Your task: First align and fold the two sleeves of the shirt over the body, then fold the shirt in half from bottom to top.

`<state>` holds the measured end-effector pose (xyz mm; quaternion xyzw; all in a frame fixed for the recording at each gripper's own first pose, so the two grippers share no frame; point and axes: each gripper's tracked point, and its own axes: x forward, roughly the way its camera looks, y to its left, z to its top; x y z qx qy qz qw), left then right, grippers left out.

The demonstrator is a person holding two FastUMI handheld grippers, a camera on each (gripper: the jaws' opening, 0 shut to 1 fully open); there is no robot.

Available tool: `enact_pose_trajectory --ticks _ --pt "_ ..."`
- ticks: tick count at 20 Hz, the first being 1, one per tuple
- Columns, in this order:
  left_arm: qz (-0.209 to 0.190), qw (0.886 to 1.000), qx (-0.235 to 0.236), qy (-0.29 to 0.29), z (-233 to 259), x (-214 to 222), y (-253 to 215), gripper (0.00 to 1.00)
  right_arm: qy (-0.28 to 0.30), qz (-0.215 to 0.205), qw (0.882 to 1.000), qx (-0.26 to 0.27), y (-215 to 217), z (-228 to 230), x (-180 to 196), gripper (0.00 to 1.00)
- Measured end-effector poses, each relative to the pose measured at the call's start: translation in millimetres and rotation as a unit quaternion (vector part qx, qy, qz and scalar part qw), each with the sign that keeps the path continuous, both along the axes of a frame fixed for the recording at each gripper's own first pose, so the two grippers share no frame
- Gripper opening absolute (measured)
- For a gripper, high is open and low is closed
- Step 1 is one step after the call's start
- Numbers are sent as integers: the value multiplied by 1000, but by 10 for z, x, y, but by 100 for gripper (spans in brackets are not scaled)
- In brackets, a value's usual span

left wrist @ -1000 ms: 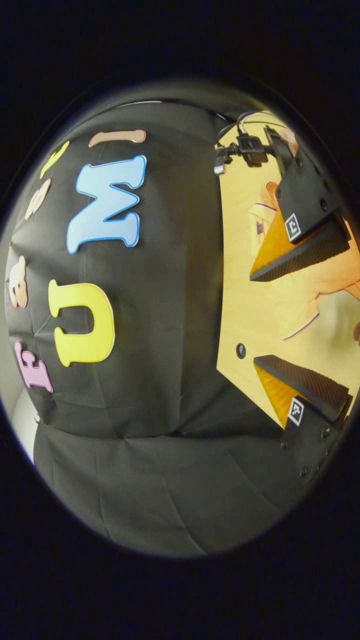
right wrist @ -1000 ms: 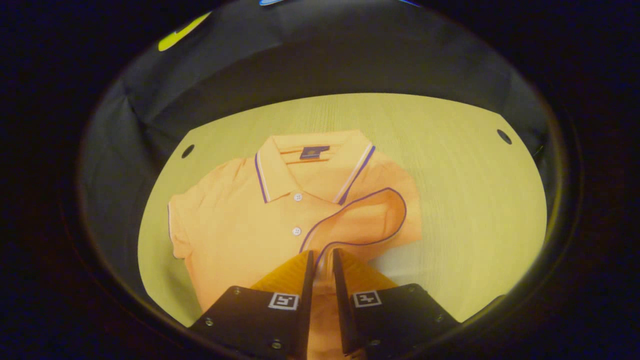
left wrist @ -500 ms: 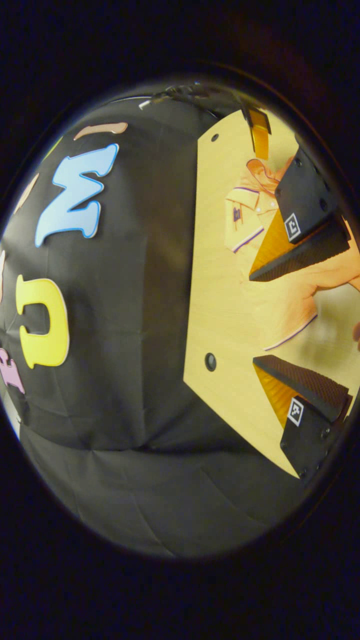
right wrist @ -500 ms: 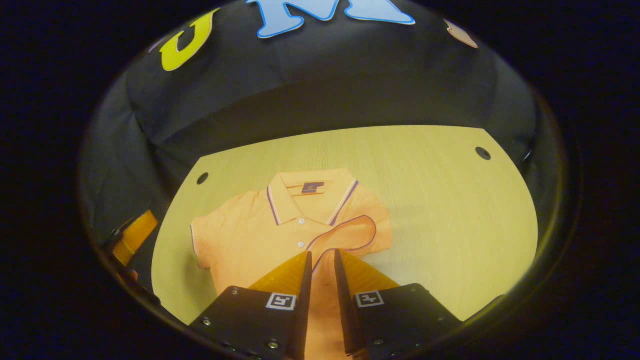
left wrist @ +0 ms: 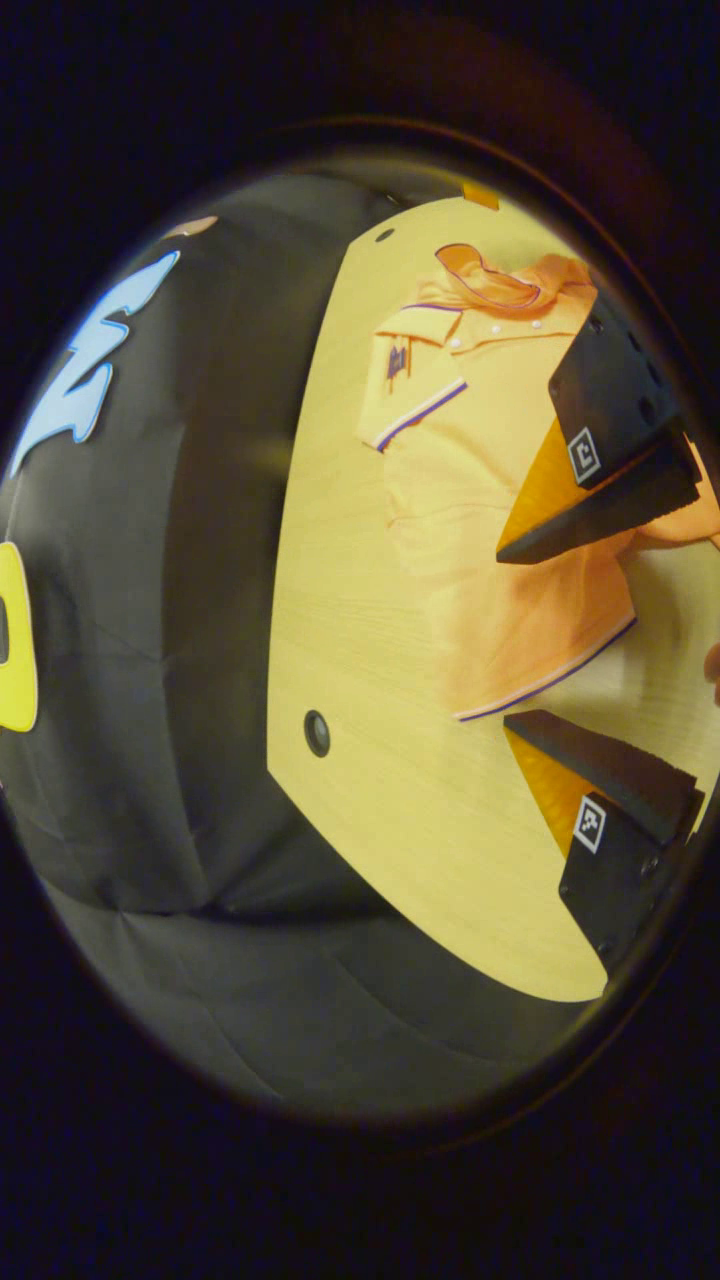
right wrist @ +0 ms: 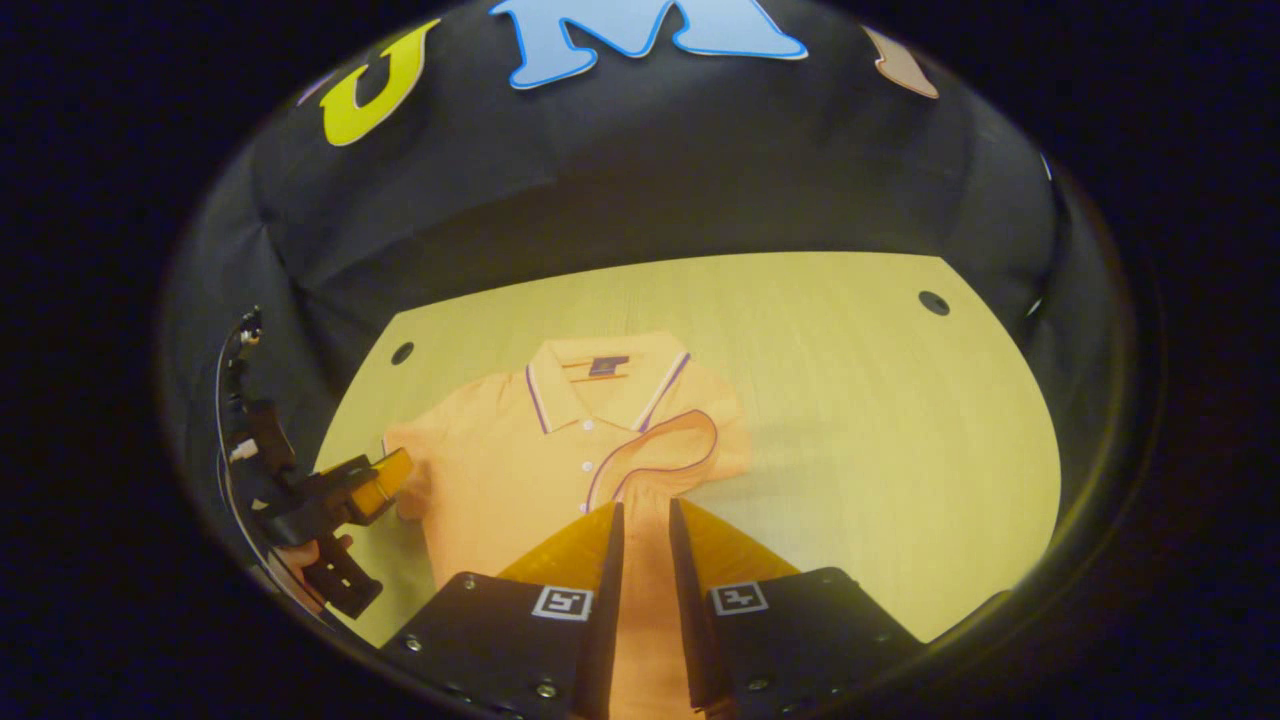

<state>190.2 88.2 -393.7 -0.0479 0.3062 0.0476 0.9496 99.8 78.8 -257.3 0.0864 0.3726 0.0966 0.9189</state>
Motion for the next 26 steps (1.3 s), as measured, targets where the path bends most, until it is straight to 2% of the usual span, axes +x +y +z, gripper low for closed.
enact_pose_trajectory --ticks 5,7,9,10,13,14,15,16,19,21,26 --pt "15 999 -13 29 -255 -37 -46 98 10 -21 1000 -3 -161 -37 -37 29" --pt "22 999 -2 32 -285 -42 -7 97 14 -26 1000 -3 -197 -55 -52 29" --pt "29 999 -2 29 -262 -26 -34 95 18 -30 999 -3 -208 -78 -62 29" --pt "27 999 -3 26 -267 -10 -50 90 19 -31 999 -3 -213 -85 -78 29" --pt "24 999 -1 23 -248 23 -106 50 26 -30 999 -4 -215 -124 -111 29" --pt "24 999 3 24 -249 37 -123 27 27 -30 999 -4 -211 -136 -116 29" --pt "25 999 10 28 -264 31 -138 17 28 -30 999 -4 -215 -139 -118 29" --pt "23 999 12 29 -259 37 -163 13 28 -31 999 -5 -216 -152 -127 29" --pt "16 999 21 26 -215 57 -224 12 30 -33 999 -4 -236 -154 -153 29" --pt "-7 999 34 13 -85 99 -347 13 30 -35 999 -3 -256 -157 -171 29" --pt "-120 990 49 -50 468 150 -1262 12 34 -49 998 6 -321 -198 -254 29"
